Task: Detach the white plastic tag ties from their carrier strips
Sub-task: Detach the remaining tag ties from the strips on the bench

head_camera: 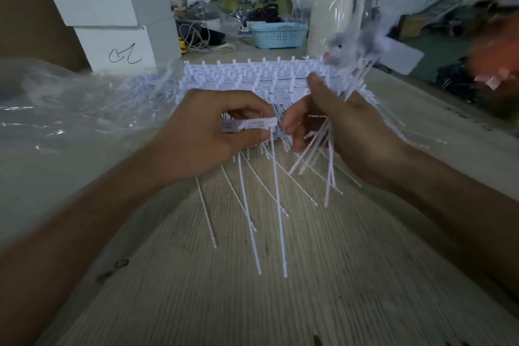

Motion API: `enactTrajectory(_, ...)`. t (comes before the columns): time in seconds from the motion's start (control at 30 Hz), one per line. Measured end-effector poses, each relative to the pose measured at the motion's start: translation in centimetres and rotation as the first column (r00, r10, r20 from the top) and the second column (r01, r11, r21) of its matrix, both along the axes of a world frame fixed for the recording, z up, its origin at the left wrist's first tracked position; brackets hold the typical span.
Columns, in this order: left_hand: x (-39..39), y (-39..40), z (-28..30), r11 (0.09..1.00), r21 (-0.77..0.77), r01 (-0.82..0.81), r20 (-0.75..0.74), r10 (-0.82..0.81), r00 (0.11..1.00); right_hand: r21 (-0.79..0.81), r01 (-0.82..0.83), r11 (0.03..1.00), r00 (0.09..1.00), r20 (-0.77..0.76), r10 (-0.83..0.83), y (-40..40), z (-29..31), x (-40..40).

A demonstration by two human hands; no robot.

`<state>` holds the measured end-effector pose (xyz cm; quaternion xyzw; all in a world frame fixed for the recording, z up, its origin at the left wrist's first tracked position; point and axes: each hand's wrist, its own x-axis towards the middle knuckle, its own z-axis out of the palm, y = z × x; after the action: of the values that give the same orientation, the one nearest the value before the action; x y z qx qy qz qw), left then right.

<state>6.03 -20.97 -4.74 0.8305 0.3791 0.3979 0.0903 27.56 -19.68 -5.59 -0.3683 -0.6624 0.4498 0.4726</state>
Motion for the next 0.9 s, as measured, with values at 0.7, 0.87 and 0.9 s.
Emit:
enactTrajectory(0.7, 0.5, -0.4, 0.2, 0.999, 0.046, 0.021, 0.058, -0.024, 0.998, -0.207, -0.043, 0.977, 0.996, 0.062, 0.057, -1.4, 0.7, -1.1)
enactTrajectory(0.87, 0.2, -0.2, 0.4, 0.997, 0.062, 0.039, 0.006, -0.039, 0.999, -0.320, -0.076, 0.944, 0.996, -0.064, 0.058, -0.4, 1.3, -0.1)
enactTrajectory(0.9, 0.2, -0.1, 0.3, 0.994, 0.110, 0.006, -0.023, -0.003, 1.000, -0.337, -0.094, 0.937, 0.995, -0.068, 0.075, -0.3, 1.3, 0.0)
